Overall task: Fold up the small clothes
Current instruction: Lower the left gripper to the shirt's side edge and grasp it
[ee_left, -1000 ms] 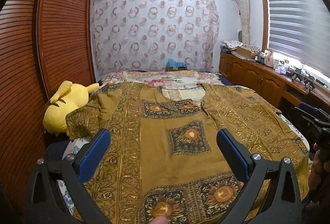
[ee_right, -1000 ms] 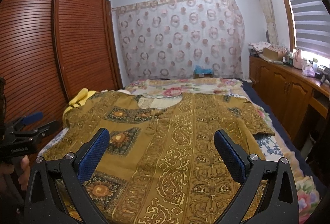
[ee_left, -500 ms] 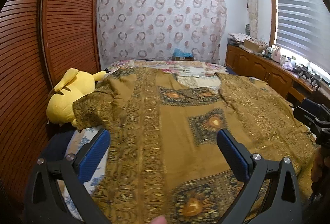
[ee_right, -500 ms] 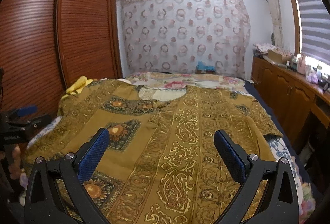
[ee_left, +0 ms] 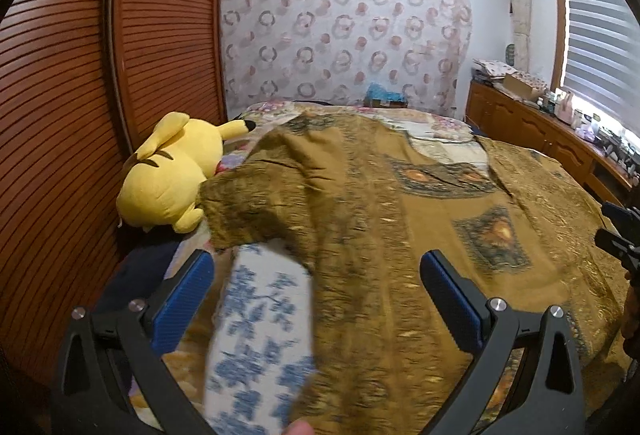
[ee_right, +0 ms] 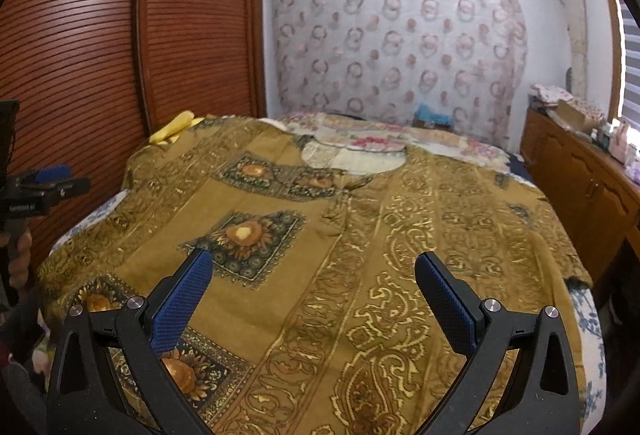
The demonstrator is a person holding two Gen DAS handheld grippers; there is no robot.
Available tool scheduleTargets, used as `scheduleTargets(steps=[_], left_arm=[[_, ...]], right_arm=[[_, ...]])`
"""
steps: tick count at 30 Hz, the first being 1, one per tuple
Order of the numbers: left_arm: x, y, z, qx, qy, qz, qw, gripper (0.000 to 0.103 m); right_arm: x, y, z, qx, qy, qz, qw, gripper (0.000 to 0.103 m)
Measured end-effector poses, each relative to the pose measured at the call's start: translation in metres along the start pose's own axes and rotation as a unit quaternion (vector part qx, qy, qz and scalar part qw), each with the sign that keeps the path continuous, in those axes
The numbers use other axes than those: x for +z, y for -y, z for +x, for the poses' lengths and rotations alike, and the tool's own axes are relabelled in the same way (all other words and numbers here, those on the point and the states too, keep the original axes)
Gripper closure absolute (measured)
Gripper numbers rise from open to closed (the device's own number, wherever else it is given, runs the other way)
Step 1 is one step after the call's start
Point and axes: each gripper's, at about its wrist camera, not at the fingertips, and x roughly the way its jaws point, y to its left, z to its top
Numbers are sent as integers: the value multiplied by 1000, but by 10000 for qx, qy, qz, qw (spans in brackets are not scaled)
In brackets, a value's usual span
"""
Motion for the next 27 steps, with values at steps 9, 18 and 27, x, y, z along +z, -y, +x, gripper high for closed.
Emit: scheduleTargets(steps=[9, 18, 27], left_arm=[[18, -48, 39, -199, -458, -339, 9982, 9], [19, -72, 115, -95, -1484, -297, 9884, 20], [15, -85, 138, -359, -1814, -403, 9819, 20]], right_arm=[[-9, 0, 18, -16, -301, 17, 9995, 0], [-15, -2, 18, -134, -297, -28, 9995, 0], [-17, -7, 15, -241, -179, -206, 9993, 0]])
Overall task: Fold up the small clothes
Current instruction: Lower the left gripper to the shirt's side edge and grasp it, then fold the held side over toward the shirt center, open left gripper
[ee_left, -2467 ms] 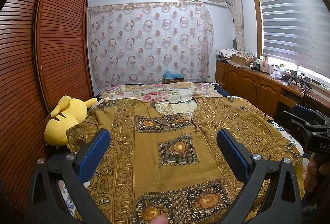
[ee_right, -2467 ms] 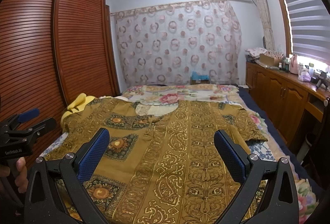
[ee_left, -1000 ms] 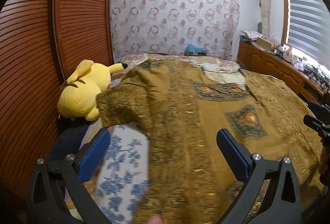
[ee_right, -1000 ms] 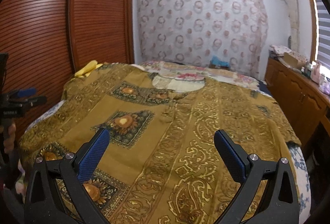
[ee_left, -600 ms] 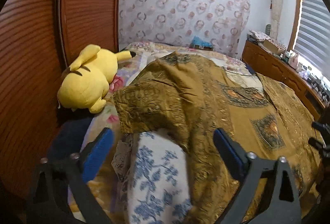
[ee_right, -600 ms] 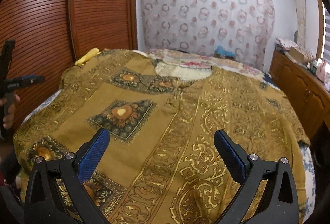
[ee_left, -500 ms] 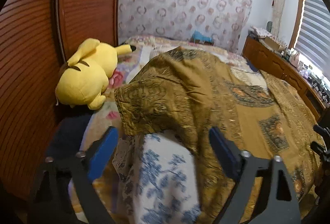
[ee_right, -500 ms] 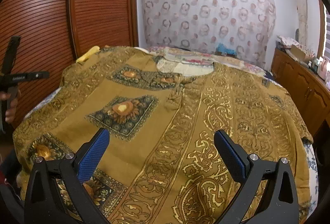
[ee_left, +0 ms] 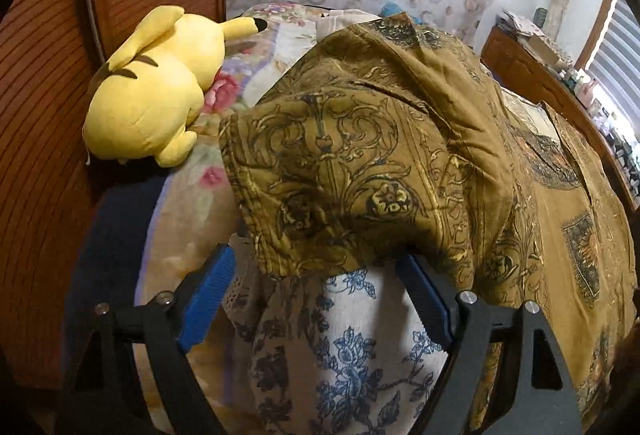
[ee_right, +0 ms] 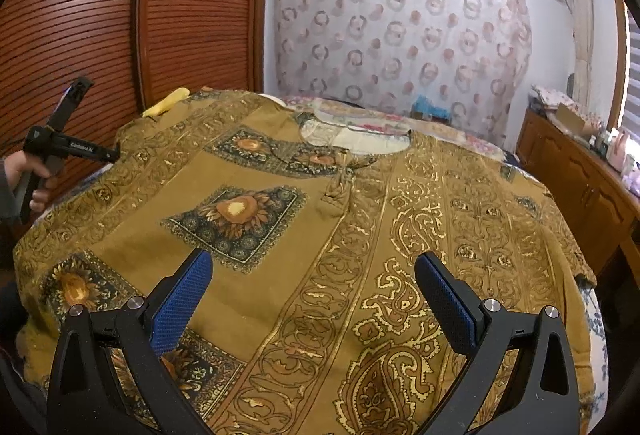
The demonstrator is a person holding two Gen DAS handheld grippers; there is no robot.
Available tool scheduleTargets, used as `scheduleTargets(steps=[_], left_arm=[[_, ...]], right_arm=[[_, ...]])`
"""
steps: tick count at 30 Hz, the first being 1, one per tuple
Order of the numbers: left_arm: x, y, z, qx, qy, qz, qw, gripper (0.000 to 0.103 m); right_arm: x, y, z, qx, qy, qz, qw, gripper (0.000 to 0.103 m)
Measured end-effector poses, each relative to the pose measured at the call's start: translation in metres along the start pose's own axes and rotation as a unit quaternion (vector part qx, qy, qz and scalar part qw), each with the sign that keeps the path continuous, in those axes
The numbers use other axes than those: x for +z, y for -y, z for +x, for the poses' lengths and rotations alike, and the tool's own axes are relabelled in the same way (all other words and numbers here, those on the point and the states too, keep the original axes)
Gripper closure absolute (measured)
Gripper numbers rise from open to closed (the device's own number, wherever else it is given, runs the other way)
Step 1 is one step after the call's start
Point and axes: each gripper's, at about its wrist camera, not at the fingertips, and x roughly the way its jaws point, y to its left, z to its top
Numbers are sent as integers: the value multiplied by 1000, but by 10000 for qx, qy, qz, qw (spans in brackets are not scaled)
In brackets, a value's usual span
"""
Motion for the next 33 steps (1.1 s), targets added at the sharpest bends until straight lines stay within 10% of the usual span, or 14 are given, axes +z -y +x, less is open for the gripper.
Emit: scheduleTargets(steps=[4, 12, 25, 33], left_arm=[[6, 5, 1, -53, 8, 143, 9999, 31], [14, 9, -6, 69, 45, 335, 9994, 99], [44, 98, -74, -86, 870, 1448, 9856, 101], [24, 158, -74, -645, 627, 1986, 9759, 79]], right_arm=[[0, 0, 0, 12, -31, 39, 10000, 0], [0, 1, 1, 21, -44, 56, 10000, 0], [-1, 3, 2, 12, -31, 72, 10000, 0], [-2, 3, 2, 33, -29, 109, 9999, 0]])
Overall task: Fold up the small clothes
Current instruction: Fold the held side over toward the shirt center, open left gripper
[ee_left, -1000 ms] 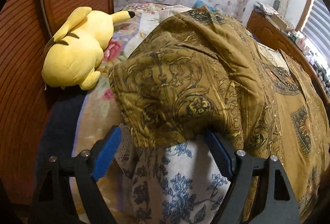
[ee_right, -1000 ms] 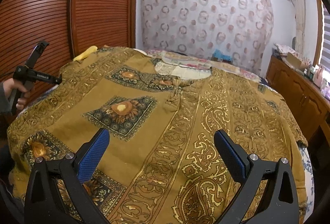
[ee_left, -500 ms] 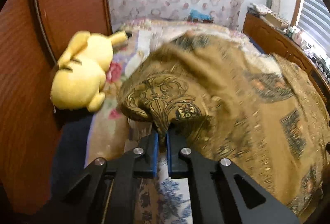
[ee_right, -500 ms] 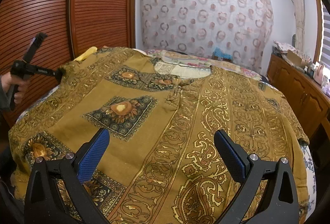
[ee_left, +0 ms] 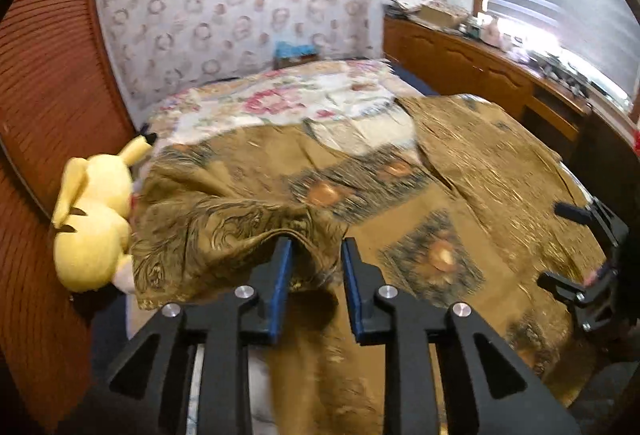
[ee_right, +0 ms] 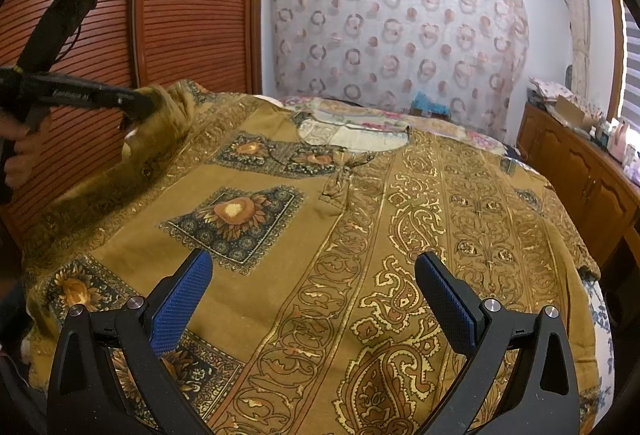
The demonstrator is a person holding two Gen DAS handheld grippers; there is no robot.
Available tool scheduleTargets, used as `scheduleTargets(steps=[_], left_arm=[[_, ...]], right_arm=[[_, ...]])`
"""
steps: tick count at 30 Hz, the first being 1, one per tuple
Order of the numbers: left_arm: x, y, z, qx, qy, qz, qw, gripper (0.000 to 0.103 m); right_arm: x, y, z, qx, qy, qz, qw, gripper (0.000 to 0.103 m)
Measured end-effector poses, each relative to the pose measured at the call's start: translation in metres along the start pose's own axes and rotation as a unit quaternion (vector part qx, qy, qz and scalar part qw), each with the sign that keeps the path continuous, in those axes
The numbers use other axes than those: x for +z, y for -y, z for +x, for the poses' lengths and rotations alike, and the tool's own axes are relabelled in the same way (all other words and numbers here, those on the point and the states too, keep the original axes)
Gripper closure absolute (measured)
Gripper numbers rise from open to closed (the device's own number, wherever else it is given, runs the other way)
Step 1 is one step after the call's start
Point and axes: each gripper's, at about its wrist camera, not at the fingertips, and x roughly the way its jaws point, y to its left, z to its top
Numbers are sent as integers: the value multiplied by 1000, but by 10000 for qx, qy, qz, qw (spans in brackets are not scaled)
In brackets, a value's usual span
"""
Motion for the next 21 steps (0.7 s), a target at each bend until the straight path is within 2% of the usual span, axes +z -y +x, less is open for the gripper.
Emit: scheduleTargets(steps=[1, 3, 7, 8, 17, 19, 21], left_arm=[[-4, 2, 1, -55, -54, -26, 10000, 78], [-13, 7, 2, -10, -134, -57, 9999, 65], [-37, 5, 7, -4, -308, -74, 9995, 49], [-44, 3, 9, -10, -339, -125, 9993, 41], [-82, -8, 36, 42, -770, -435, 9961, 40], [-86, -3, 37, 121, -655, -309, 9973, 36], [-88, -3, 38, 114, -605, -395, 9973, 33]], right_arm=[[0, 0, 0, 0, 2, 3, 10000, 0], [0, 1, 0, -7, 10, 1, 10000, 0], [-1, 1, 0, -8, -1, -6, 10000, 0], [-1, 1, 0, -10, 0, -6, 10000, 0], [-2, 2, -1, -30, 2, -15, 10000, 0], [-2, 2, -1, -23, 0, -10, 10000, 0], [-2, 3, -1, -25, 0, -14, 10000, 0]])
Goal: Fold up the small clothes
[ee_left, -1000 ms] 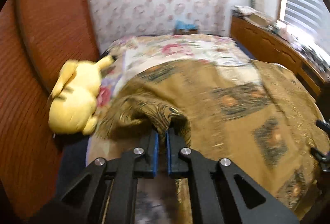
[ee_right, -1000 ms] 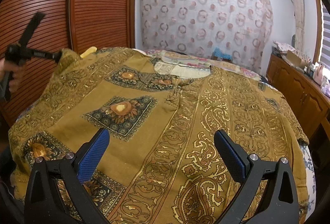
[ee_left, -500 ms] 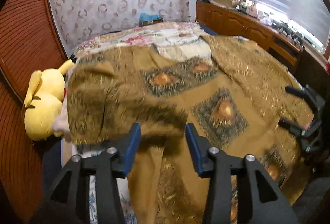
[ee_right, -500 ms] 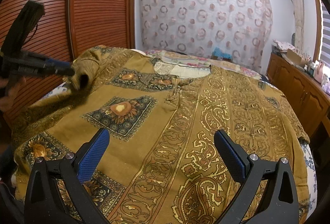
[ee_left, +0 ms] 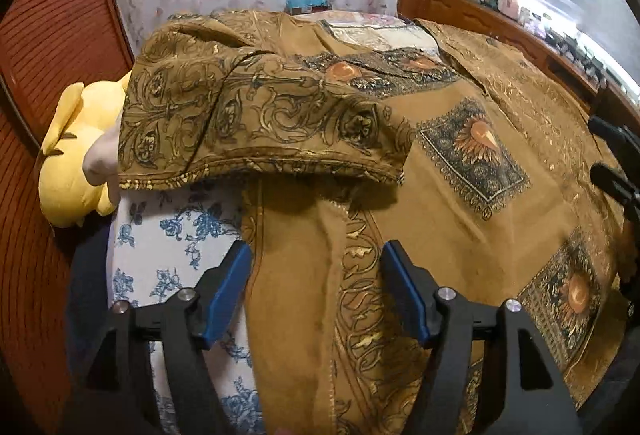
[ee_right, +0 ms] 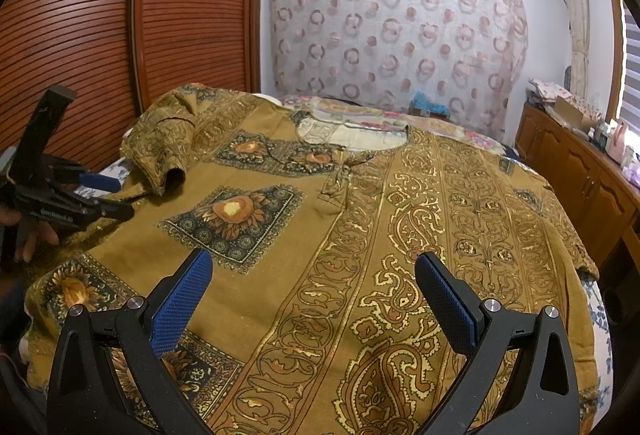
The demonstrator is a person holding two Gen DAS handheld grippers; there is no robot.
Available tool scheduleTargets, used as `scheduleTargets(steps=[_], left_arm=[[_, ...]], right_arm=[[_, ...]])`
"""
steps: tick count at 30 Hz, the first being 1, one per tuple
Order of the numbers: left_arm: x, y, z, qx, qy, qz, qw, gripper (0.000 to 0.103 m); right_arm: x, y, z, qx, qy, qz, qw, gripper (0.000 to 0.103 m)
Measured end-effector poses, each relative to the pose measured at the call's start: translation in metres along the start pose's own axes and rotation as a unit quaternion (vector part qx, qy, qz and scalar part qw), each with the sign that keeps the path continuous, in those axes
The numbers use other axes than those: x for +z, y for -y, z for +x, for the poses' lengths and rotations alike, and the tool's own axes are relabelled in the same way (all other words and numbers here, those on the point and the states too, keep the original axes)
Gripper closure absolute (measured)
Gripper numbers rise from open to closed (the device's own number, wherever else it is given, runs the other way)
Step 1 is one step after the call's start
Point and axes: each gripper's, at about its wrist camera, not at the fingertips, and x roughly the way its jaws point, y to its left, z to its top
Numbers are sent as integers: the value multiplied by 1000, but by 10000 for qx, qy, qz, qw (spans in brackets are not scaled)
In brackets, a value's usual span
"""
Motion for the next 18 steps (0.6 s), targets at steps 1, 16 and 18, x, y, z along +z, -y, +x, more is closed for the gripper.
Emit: scheduleTargets(steps=[1, 16, 18], left_arm=[[-2, 1, 0, 24, 48, 2, 10000, 32], [-6, -11, -6, 110, 151, -290, 9994, 18], [-10, -16, -18, 127, 307, -440, 9985, 18]], right_arm=[[0, 0, 0, 4, -1, 1, 10000, 0], [4, -6, 5, 159, -195, -161, 9996, 0], [9, -10, 6, 289, -225, -285, 9989, 0]])
